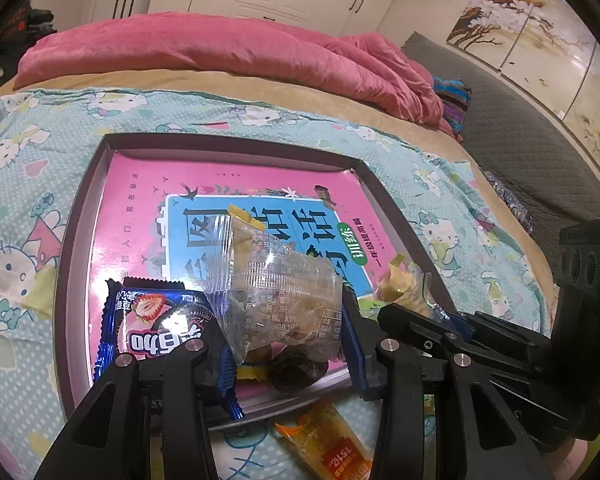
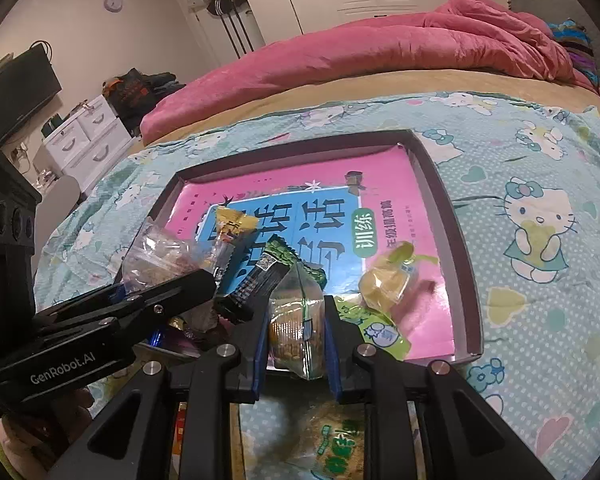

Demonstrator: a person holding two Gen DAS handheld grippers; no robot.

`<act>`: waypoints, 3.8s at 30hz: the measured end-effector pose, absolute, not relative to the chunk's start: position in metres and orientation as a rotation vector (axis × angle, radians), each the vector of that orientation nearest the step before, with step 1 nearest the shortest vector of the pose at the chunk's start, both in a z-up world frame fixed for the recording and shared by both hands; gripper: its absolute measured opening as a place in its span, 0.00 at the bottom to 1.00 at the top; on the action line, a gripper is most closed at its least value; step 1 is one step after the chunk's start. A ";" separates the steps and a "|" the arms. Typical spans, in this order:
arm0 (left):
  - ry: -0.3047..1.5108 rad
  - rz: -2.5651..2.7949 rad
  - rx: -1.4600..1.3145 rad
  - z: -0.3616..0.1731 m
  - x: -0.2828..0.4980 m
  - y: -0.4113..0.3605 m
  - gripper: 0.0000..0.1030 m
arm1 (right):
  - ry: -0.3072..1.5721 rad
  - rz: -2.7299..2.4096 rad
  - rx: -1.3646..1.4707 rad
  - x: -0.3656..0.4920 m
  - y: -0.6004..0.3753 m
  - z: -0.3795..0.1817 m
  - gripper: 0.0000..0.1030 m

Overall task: Organize snacks
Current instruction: 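Lift and carry the clear cookie bag and clear wrapped snack with both grippers over the tray, then lower both held snacks into the tray and open both grippers, then grasp the orange-yellow bar pack with the left gripper while the right grasps the green-label clear pack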

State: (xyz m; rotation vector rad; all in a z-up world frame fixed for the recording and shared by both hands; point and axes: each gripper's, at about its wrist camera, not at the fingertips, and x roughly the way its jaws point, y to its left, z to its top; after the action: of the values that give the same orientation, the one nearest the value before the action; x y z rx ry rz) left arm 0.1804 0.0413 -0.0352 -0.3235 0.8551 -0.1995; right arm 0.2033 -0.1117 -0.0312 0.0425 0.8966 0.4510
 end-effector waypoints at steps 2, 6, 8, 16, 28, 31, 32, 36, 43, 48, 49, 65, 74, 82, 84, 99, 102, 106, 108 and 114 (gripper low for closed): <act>0.857 -0.199 -0.322 -0.036 0.181 0.041 0.44 | 0.896 0.442 0.038 0.204 -0.113 -0.032 0.24; 0.856 -0.200 -0.320 -0.037 0.182 0.042 0.44 | 0.899 0.412 0.036 0.205 -0.116 -0.033 0.24; 0.855 -0.200 -0.318 -0.037 0.181 0.042 0.44 | 0.899 0.400 0.040 0.207 -0.118 -0.034 0.24; 0.852 -0.196 -0.308 -0.038 0.181 0.041 0.44 | 0.887 0.439 0.072 0.209 -0.110 -0.033 0.24; 0.852 -0.198 -0.311 -0.038 0.181 0.041 0.44 | 0.915 0.437 0.043 0.207 -0.105 -0.042 0.24; 0.852 -0.198 -0.312 -0.038 0.181 0.042 0.45 | 0.914 0.434 0.027 0.206 -0.104 -0.040 0.24; 0.852 -0.197 -0.311 -0.038 0.181 0.042 0.45 | 0.912 0.435 0.025 0.205 -0.104 -0.039 0.25; 0.852 -0.195 -0.310 -0.038 0.181 0.042 0.45 | 0.893 0.433 -0.004 0.200 -0.105 -0.033 0.29; 0.856 -0.190 -0.302 -0.039 0.181 0.042 0.45 | 0.890 0.427 0.007 0.196 -0.112 -0.028 0.31; 0.861 -0.191 -0.299 -0.039 0.181 0.040 0.50 | 0.886 0.427 0.011 0.195 -0.115 -0.024 0.32; 0.861 -0.190 -0.300 -0.038 0.181 0.040 0.50 | 0.884 0.426 0.010 0.195 -0.115 -0.024 0.32; 0.837 -0.178 -0.310 -0.020 0.170 0.046 0.64 | 0.837 0.405 0.012 0.188 -0.126 -0.007 0.51; 0.797 -0.182 -0.312 0.003 0.142 0.047 0.72 | 0.814 0.389 0.019 0.176 -0.144 0.004 0.60; 0.866 -0.180 -0.308 -0.004 0.113 0.033 0.72 | 0.855 0.398 0.000 0.161 -0.155 -0.008 0.65; 0.877 -0.181 -0.289 -0.007 0.106 0.027 0.72 | 0.866 0.398 -0.006 0.157 -0.158 -0.012 0.67; 0.807 -0.147 -0.346 -0.007 0.083 0.044 0.73 | 0.954 0.413 -0.016 0.151 -0.156 -0.045 0.68; 0.810 -0.123 -0.316 -0.010 0.082 0.042 0.73 | 0.965 0.413 -0.008 0.153 -0.156 -0.051 0.68; 0.818 -0.081 -0.346 -0.012 0.079 0.050 0.73 | 0.985 0.419 0.010 0.155 -0.156 -0.056 0.68; 0.837 -0.062 -0.390 -0.016 0.070 0.052 0.73 | 0.986 0.421 0.003 0.155 -0.156 -0.058 0.68; 0.967 -0.046 -0.350 -0.044 0.071 0.027 0.73 | 0.986 0.431 0.013 0.160 -0.153 -0.063 0.68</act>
State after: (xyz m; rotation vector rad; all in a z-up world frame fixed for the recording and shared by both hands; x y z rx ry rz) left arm 0.0711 0.0270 -0.0436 -0.3503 0.9669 -0.0463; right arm 0.1597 -0.1532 -0.0632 0.0130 0.9861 0.4309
